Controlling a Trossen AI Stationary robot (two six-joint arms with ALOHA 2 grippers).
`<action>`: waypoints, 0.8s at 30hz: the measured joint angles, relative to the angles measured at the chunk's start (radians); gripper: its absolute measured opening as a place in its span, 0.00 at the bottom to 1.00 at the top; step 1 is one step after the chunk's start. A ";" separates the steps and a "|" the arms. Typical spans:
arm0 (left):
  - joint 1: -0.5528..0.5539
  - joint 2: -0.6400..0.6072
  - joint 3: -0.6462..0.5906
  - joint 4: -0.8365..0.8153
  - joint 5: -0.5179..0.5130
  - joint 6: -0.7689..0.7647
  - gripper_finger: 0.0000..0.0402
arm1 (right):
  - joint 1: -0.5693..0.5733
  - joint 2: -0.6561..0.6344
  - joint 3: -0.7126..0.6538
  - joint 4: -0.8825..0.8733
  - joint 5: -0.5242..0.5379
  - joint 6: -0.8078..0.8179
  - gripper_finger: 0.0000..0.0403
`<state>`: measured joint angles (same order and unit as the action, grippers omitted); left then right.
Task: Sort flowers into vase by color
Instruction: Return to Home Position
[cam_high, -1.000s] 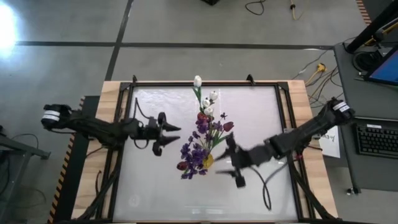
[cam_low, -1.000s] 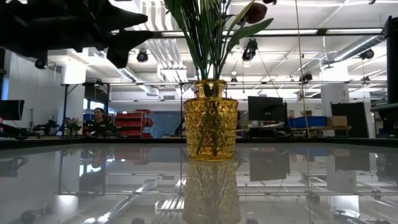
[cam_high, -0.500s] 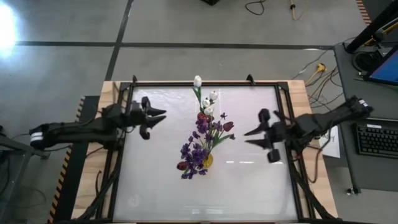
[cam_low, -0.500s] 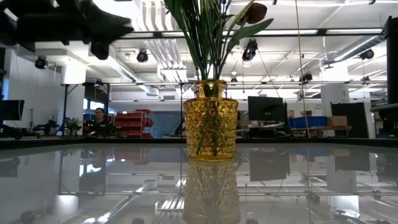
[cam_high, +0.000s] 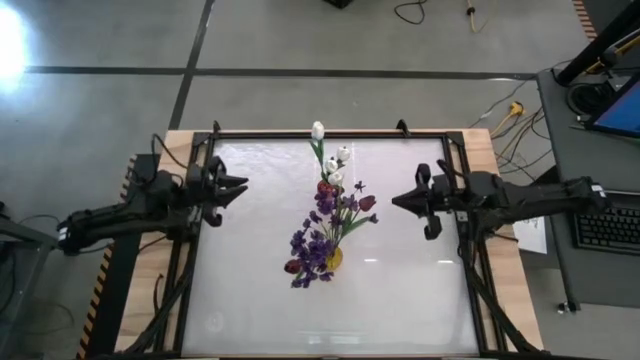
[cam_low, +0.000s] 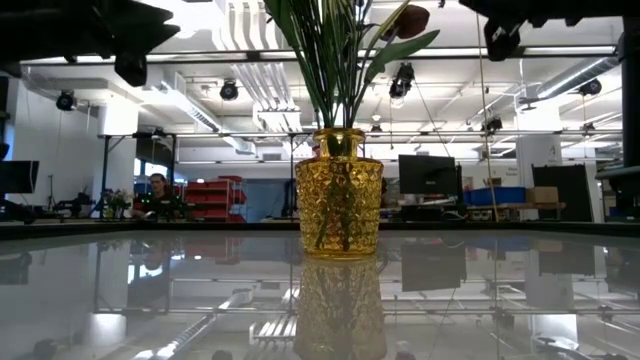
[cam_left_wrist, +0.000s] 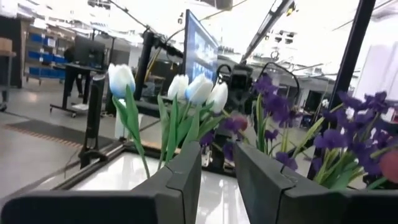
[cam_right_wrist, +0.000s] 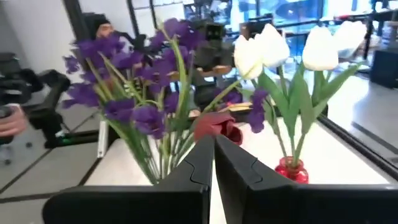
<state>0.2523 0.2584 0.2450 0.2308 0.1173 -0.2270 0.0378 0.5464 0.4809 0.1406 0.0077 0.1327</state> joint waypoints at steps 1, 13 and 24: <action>0.000 -0.011 -0.003 -0.016 0.000 -0.003 0.21 | -0.009 -0.011 -0.008 -0.001 -0.019 -0.001 0.02; -0.001 -0.174 -0.148 -0.063 -0.001 -0.064 0.21 | -0.010 -0.316 -0.182 -0.033 -0.036 -0.002 0.02; -0.001 -0.228 -0.226 -0.074 -0.011 -0.172 0.21 | -0.010 -0.529 -0.304 -0.299 -0.034 0.051 0.02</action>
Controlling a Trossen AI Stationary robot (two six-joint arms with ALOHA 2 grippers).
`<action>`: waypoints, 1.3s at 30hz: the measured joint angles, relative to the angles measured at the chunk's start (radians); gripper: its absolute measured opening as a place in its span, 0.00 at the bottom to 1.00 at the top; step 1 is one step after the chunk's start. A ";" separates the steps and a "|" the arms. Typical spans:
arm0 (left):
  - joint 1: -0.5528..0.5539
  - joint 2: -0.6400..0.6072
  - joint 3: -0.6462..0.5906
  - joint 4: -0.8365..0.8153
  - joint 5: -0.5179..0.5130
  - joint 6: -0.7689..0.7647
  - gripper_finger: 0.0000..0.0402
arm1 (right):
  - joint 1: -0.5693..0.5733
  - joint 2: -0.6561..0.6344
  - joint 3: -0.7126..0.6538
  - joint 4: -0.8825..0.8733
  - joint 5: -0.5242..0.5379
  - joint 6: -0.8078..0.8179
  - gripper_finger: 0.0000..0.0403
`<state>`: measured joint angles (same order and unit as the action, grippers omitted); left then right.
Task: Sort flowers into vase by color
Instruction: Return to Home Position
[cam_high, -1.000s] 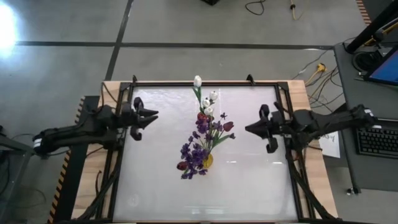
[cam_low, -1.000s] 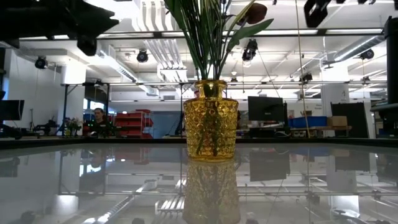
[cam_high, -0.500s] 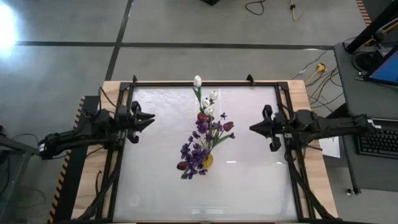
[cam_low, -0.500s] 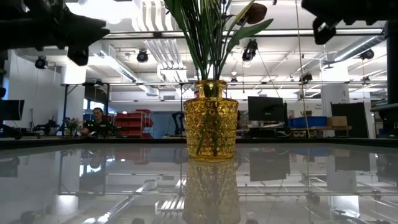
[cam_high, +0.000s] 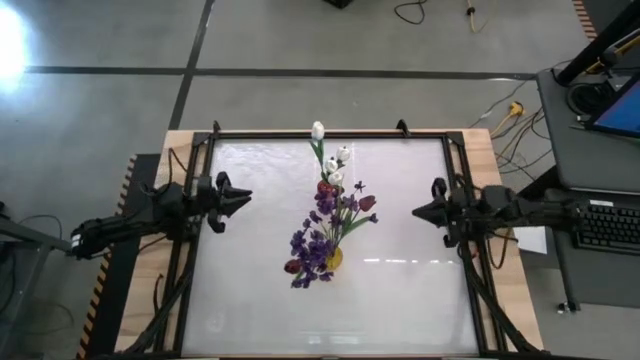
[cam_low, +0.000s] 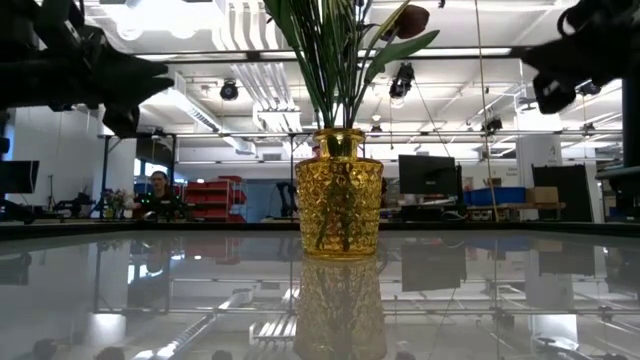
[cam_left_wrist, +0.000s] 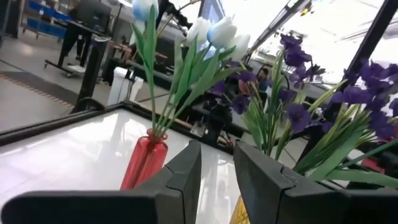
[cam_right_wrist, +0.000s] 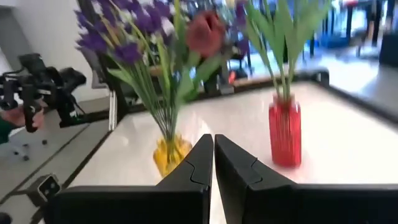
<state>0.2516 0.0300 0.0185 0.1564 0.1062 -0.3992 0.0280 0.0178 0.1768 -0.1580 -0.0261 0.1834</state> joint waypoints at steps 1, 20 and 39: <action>0.000 0.008 0.001 0.004 0.000 0.000 0.21 | 0.000 0.017 -0.004 -0.017 0.000 0.018 0.02; -0.014 -0.020 -0.008 0.077 -0.055 0.202 0.21 | 0.002 0.088 -0.164 0.210 -0.234 -0.079 0.02; -0.081 -0.031 -0.009 0.182 0.009 0.361 0.21 | -0.016 -0.017 0.033 -0.115 -0.224 -0.185 0.02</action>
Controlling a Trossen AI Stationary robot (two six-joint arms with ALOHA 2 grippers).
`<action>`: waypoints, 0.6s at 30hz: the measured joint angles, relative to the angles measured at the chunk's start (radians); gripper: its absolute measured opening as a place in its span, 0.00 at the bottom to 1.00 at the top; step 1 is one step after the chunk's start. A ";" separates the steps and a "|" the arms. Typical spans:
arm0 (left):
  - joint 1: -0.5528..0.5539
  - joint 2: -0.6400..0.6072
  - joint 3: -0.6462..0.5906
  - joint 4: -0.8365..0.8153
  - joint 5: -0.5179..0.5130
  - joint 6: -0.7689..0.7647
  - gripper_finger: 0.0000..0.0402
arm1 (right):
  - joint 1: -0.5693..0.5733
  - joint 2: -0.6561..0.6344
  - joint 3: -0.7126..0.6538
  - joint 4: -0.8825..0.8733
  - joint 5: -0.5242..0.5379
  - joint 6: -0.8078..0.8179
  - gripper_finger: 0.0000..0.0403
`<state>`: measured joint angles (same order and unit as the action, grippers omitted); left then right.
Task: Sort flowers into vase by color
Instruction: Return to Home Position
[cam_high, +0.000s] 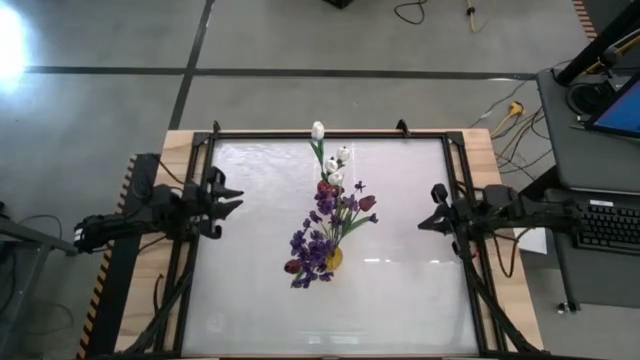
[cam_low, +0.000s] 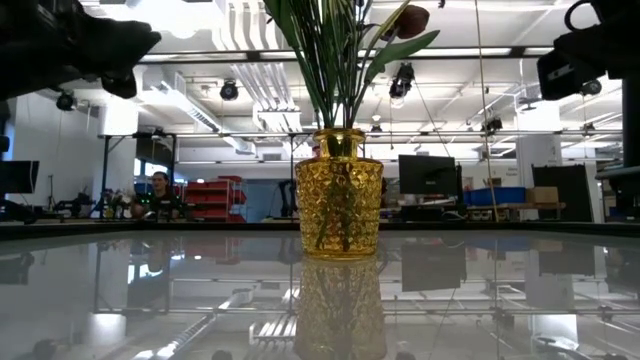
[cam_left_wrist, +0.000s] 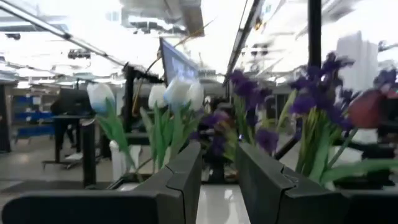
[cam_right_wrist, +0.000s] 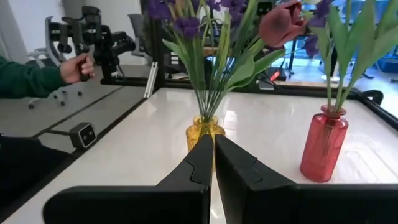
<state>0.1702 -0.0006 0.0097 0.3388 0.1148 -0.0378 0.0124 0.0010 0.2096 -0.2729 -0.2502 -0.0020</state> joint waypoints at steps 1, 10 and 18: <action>0.000 0.000 0.000 -0.014 -0.007 0.008 0.21 | 0.000 0.000 -0.002 0.004 0.006 0.001 0.02; -0.013 0.002 0.000 -0.027 -0.050 -0.030 0.21 | 0.000 0.001 -0.198 0.325 0.017 0.062 0.02; -0.015 0.034 0.000 -0.027 -0.055 -0.032 0.21 | 0.000 0.012 -0.198 0.381 0.015 0.083 0.02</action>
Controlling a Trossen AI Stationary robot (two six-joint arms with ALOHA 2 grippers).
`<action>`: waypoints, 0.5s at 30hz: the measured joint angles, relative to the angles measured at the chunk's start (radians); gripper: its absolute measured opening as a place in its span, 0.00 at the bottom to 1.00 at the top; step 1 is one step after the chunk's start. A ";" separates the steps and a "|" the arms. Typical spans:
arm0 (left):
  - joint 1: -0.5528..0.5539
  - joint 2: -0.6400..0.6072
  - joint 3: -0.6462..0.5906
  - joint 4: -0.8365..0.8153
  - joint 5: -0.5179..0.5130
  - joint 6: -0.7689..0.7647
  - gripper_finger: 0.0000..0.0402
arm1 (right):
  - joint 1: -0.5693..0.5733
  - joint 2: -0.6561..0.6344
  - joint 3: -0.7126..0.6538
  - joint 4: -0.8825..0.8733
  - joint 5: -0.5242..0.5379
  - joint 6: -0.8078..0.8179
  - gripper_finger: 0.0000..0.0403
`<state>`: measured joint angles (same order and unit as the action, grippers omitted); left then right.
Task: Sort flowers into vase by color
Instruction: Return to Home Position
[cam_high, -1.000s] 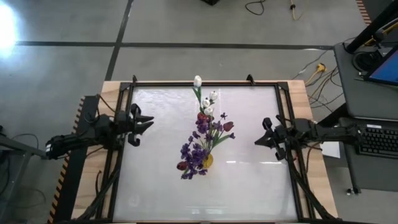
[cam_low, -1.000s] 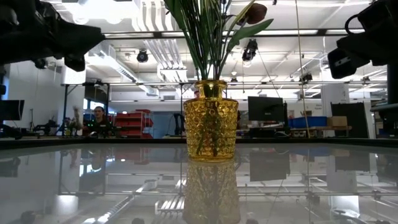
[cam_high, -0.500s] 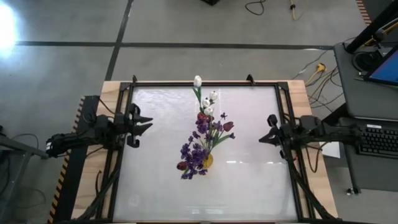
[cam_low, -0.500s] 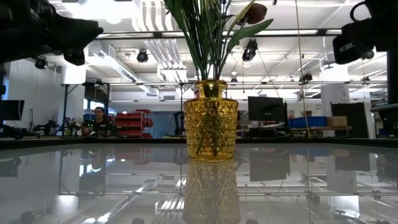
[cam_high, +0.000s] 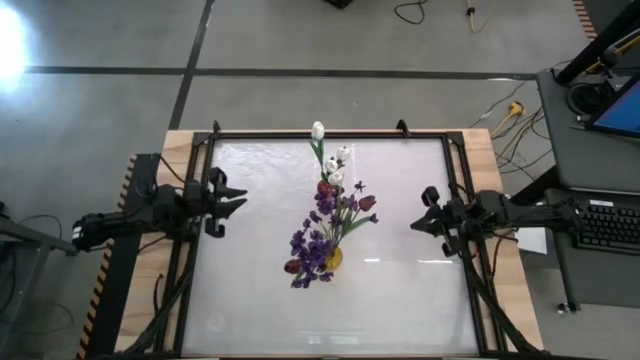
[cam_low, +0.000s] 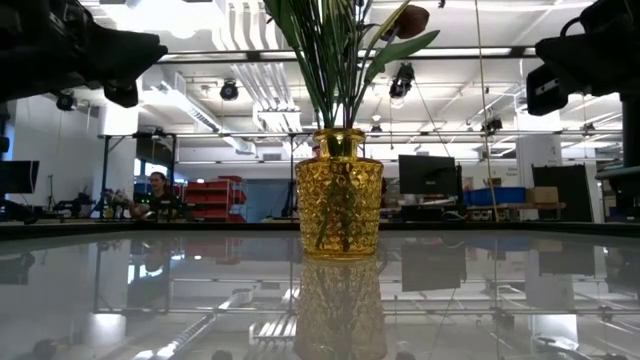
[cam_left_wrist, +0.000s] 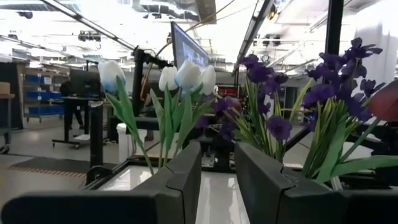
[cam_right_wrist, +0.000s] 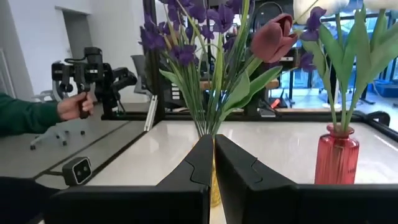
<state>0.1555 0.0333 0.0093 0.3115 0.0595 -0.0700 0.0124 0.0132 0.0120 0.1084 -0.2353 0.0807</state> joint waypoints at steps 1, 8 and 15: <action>0.000 0.003 0.000 0.001 -0.001 0.002 0.21 | 0.000 0.000 0.000 0.003 0.000 -0.004 0.02; 0.000 0.052 0.000 -0.022 -0.001 -0.056 0.21 | 0.000 0.002 0.000 -0.001 0.000 -0.014 0.02; 0.000 0.089 0.001 -0.003 -0.001 -0.049 0.21 | 0.000 0.011 0.000 -0.005 0.004 -0.041 0.02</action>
<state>0.1558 0.1226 0.0105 0.3082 0.0589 -0.1190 0.0124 0.0245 0.0116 0.1036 -0.2310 0.0400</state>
